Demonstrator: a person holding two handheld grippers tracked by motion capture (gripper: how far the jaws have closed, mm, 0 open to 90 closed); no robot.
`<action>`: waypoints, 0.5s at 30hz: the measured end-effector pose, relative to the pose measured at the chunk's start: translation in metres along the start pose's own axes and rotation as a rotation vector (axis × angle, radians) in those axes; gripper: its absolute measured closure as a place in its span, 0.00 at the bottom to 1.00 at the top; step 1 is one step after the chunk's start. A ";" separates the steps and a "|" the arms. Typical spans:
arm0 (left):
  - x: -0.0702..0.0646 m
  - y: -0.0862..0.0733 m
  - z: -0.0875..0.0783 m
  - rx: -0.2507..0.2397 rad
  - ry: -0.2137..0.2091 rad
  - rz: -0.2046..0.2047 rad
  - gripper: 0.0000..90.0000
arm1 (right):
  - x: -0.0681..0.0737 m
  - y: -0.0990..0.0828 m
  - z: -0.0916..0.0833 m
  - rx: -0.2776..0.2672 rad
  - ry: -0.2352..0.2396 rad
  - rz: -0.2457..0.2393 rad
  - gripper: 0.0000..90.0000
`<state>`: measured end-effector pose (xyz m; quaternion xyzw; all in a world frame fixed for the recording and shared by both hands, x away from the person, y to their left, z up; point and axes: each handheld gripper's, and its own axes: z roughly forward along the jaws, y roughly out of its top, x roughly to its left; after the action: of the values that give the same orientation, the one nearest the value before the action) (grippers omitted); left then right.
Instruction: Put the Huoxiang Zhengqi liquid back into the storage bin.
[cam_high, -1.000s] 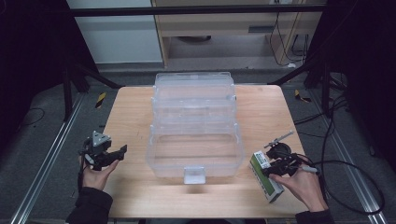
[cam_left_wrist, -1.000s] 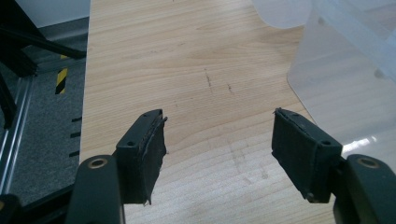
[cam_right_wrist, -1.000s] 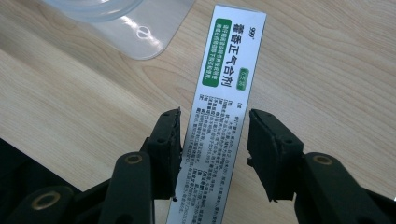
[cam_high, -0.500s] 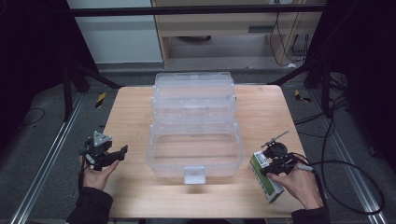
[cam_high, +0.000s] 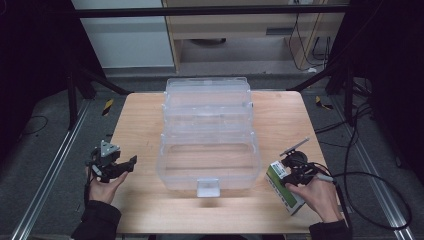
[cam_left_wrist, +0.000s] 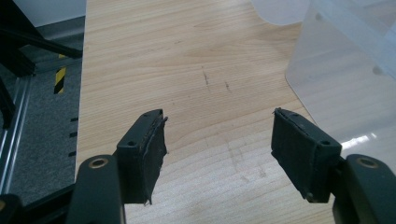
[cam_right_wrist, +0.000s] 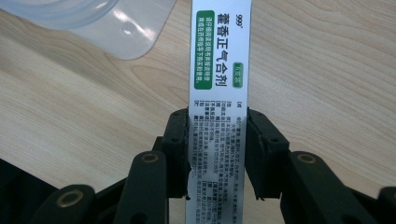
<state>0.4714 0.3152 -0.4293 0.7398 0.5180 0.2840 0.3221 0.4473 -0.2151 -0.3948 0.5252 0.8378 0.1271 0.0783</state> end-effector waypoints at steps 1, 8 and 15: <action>0.000 0.000 0.000 0.000 0.000 0.000 0.38 | 0.000 0.000 0.000 0.000 0.000 0.000 0.71; 0.000 0.000 0.000 0.001 -0.001 0.001 0.38 | 0.002 0.003 0.000 0.003 -0.010 -0.022 0.71; 0.000 0.000 0.000 -0.001 -0.001 -0.001 0.38 | -0.001 0.003 -0.004 -0.024 -0.011 -0.026 0.71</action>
<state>0.4713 0.3157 -0.4290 0.7395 0.5181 0.2838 0.3227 0.4491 -0.2154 -0.3898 0.5141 0.8425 0.1329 0.0909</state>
